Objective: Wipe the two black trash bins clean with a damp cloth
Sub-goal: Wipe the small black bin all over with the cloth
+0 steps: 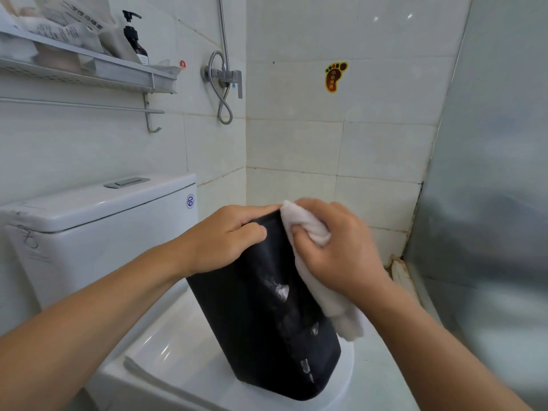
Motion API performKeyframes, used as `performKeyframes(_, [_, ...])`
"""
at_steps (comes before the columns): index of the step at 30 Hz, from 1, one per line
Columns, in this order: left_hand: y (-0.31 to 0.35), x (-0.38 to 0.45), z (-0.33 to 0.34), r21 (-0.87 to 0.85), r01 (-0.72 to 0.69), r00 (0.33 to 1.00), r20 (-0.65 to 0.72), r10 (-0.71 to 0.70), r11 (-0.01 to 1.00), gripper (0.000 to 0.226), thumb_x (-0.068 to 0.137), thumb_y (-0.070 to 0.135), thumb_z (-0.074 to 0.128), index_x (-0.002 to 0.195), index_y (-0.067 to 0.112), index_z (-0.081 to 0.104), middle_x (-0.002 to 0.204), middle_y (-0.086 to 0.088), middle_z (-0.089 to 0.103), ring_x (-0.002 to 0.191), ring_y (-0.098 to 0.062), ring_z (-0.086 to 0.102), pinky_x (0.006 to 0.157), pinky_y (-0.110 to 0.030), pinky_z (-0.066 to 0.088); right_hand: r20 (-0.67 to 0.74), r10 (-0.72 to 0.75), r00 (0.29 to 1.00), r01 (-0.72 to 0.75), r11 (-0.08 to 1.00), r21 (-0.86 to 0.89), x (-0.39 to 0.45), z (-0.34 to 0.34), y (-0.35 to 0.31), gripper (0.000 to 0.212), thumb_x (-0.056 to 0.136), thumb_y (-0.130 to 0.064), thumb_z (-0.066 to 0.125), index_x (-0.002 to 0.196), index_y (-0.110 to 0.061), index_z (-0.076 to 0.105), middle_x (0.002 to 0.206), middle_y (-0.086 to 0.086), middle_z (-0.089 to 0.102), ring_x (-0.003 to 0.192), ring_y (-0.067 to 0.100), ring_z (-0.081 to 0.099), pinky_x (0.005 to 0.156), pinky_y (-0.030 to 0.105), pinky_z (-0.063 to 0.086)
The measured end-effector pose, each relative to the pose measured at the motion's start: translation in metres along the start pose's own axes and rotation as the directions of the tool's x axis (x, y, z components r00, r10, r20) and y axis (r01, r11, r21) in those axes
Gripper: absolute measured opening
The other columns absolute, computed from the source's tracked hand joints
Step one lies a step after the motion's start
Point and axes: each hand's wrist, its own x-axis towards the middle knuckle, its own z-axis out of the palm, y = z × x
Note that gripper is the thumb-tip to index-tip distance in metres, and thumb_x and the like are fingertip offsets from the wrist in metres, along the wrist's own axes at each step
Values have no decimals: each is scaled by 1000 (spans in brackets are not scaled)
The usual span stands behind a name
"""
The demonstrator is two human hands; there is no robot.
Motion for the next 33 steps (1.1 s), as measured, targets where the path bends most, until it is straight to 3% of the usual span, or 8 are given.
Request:
performKeyframes(2, [-3,4,0,30,-10,1000,5,9,1000,54,99,12,44,136,46,65,128,3,74,123,-21,65,109,-39,48,-1,-11,1000,11,1000,2,-1,3,-1,35,88,-45,54,122,-43,63,92,-9,66,83,12,62,72,41,54])
performKeyframes(5, [-7,8,-5,39,16,999,-38,-14,999,52,103,2,44,141,31,66,136,21,68,129,3,58,111,-19,44,146,-98,984,90,994,57,-20,3,-3,34,89,-41,59,123,-44,65,96,-11,68,88,10,64,76,38,53])
performKeyframes(8, [-15,7,-14,31,60,990,-126,-55,998,52,104,-1,42,135,35,65,131,37,62,127,16,53,103,-4,38,279,-121,953,103,992,78,-34,5,0,36,87,-46,57,122,-48,63,98,-12,69,90,11,66,76,39,55])
performKeyframes(12, [-15,8,-14,43,94,984,-156,-86,995,50,104,3,42,137,32,66,128,31,66,124,12,57,108,-12,43,224,-145,964,151,989,-8,-25,8,-7,36,85,-49,55,121,-48,64,85,-11,59,74,12,61,64,39,53])
performKeyframes(17, [-6,7,-5,49,73,991,-114,-67,996,38,103,1,40,124,10,71,116,0,74,109,-12,64,93,-20,47,82,-183,980,183,983,15,-13,13,-19,39,88,-39,64,125,-48,64,82,-10,48,67,12,52,58,29,47])
performKeyframes(20, [-10,8,-11,28,95,986,-137,-90,995,41,103,1,42,118,22,74,117,13,75,111,-3,65,92,-15,47,189,-194,963,200,980,-10,-22,11,-14,39,86,-39,64,125,-48,63,83,-10,49,67,12,52,56,30,47])
performKeyframes(25, [-30,8,-25,16,235,951,-213,-227,972,35,98,13,41,117,3,68,119,-18,69,113,-34,61,106,-55,45,360,-144,922,212,965,-157,-35,4,-6,35,84,-43,61,118,-50,63,82,-10,52,67,16,54,56,33,48])
performKeyframes(33, [-10,19,-7,80,191,969,-172,-175,978,33,89,20,39,102,-1,61,86,-5,64,79,-18,54,79,-44,45,158,-246,956,267,954,-133,-15,14,-35,38,85,-35,63,121,-45,65,77,-8,41,57,15,39,47,21,31])
